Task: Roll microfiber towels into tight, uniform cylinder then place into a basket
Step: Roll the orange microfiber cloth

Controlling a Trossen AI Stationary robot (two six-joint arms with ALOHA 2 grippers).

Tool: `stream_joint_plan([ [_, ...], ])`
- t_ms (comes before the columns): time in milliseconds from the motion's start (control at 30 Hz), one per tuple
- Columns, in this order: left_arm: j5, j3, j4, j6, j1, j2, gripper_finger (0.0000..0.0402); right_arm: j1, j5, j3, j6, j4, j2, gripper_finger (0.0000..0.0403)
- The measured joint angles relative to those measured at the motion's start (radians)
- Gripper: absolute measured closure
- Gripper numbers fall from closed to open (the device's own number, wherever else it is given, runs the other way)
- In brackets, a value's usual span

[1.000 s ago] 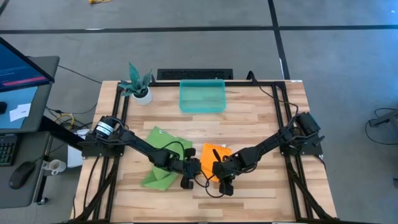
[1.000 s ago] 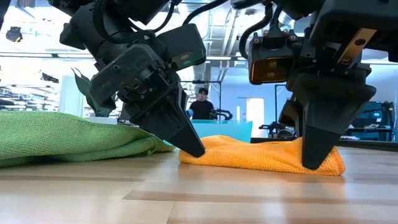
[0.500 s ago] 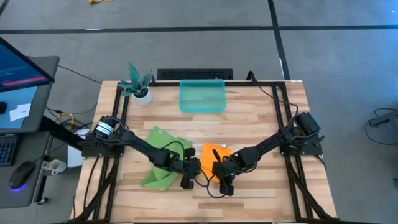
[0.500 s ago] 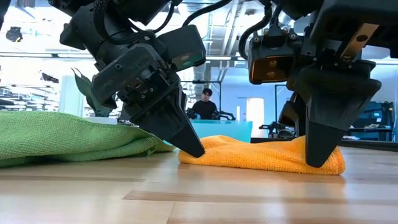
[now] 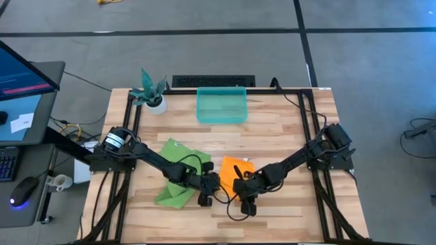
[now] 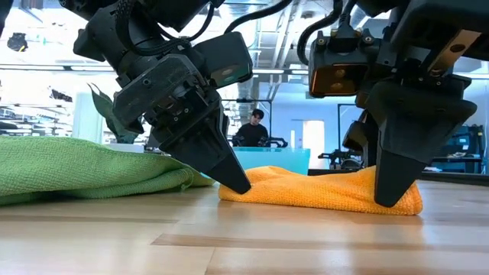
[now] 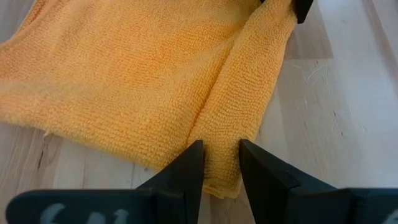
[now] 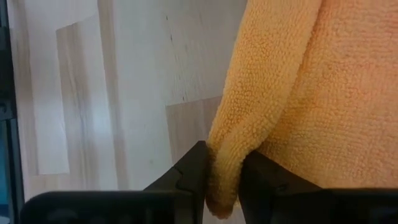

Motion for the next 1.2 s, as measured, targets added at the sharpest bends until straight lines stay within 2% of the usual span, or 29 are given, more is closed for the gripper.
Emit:
stream_joint_plan([
  [233, 0.0, 0.0, -0.001, -0.004, 0.0, 0.0, 0.0304, 0.024, 0.017, 0.0, -0.001, 0.007, 0.001, 0.0302],
  [633, 0.002, 0.0, -0.002, -0.035, 0.003, 0.0, 0.0304, -0.005, -0.006, 0.0, -0.002, 0.006, 0.001, 0.0299],
  [767, 0.006, 0.0, -0.005, -0.037, 0.003, 0.0, 0.0304, -0.011, -0.032, 0.001, -0.006, 0.007, 0.001, 0.028],
  [933, 0.006, 0.0, -0.006, -0.041, 0.003, 0.0, 0.0304, -0.011, -0.042, 0.008, -0.061, 0.0, -0.001, 0.0233],
  [1067, 0.007, 0.0, -0.006, -0.059, 0.003, 0.0, 0.0304, -0.034, -0.124, 0.058, -0.03, -0.122, 0.001, 0.0209],
  [1200, 0.007, 0.0, -0.006, -0.083, 0.003, 0.001, 0.0304, -0.032, -0.134, 0.119, -0.033, -0.278, 0.002, 0.0202],
])
